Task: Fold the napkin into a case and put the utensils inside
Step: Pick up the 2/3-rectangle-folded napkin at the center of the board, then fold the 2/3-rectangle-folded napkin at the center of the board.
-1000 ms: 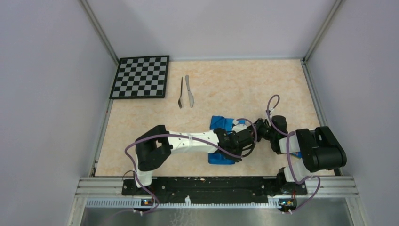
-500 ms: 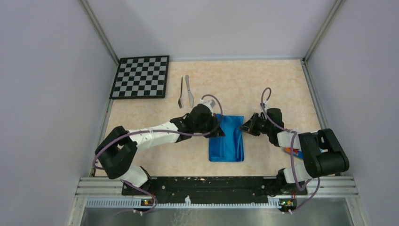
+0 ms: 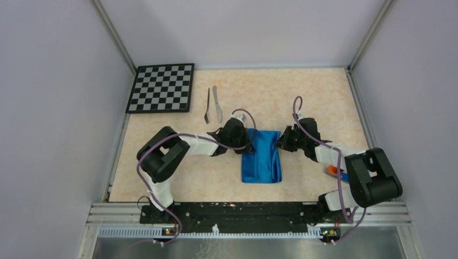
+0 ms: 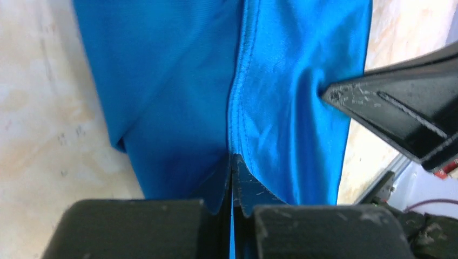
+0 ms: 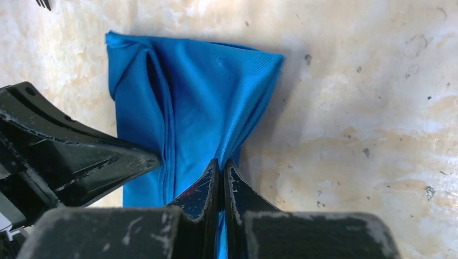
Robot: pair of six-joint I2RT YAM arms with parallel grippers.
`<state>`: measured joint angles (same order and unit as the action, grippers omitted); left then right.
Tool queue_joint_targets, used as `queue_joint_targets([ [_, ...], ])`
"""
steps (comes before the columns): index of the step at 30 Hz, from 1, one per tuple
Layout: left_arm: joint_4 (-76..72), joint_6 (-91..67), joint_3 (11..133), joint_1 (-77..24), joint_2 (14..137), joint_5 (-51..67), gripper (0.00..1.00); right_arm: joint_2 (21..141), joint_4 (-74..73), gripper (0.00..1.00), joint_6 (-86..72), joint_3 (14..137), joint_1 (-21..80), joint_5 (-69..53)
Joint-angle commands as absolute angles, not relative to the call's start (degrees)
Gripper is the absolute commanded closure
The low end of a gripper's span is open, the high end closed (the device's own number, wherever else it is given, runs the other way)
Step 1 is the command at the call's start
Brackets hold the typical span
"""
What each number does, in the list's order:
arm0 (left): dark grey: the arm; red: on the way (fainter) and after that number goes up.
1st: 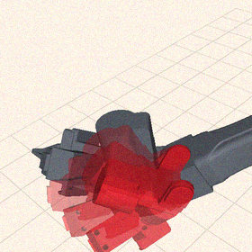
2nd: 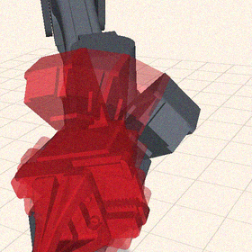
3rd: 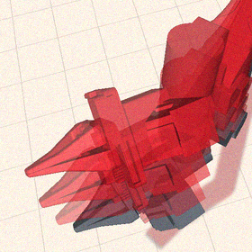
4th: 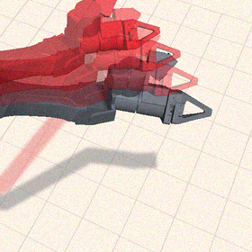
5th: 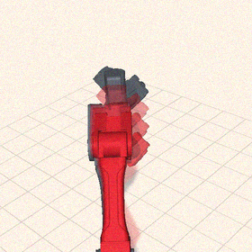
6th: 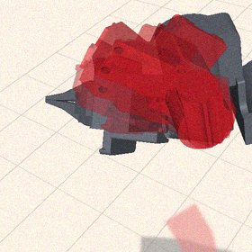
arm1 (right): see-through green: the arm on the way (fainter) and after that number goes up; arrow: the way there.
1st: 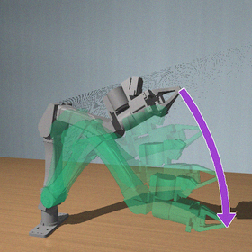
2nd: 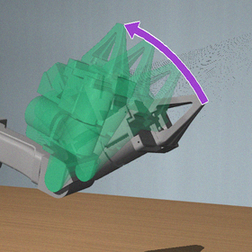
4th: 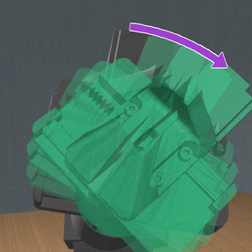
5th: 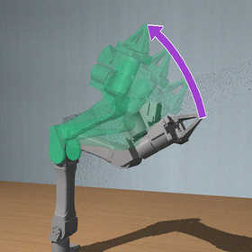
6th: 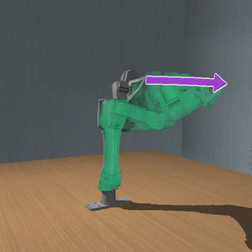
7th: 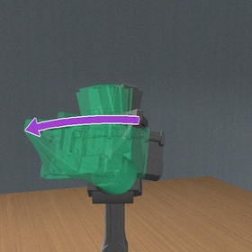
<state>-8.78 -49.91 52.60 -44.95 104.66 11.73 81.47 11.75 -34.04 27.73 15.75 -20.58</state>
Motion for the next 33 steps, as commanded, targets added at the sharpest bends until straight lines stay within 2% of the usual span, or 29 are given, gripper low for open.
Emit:
queue_joint_targets([
  [1, -15.0, -50.9, 53.1, -44.8, 108.5, 9.1, 1.0, 77.7, 6.1, 1.0, -31.3, 33.4, 19.6, -13.5],
  [10, -21.9, -55.1, 51.7, -45.1, 113.0, 11.6, 1.0, 78.3, -1.7, 1.0, -39.1, 41.3, 35.2, 8.1],
  [17, -22.1, -54.3, 50.0, -45.0, 109.6, 12.9, 1.0, 82.8, -1.9, 1.0, -41.0, 43.2, 36.5, 7.8],
  [27, -19.5, -53.1, 44.1, -43.3, 97.3, 15.6, 0.55, 82.6, -2.1, 1.0, -38.7, 43.2, 36.6, 8.7],
  [30, -18.4, -52.5, 42.0, -41.9, 94.2, 14.5, 0.52, 82.6, -2.0, 1.0, -38.5, 43.4, 36.6, 8.4],
  [33, -18.0, -52.0, 41.8, -40.2, 94.8, 15.3, 0.54, 82.9, -2.1, 1.0, -38.5, 44.0, 36.6, 7.8],
])
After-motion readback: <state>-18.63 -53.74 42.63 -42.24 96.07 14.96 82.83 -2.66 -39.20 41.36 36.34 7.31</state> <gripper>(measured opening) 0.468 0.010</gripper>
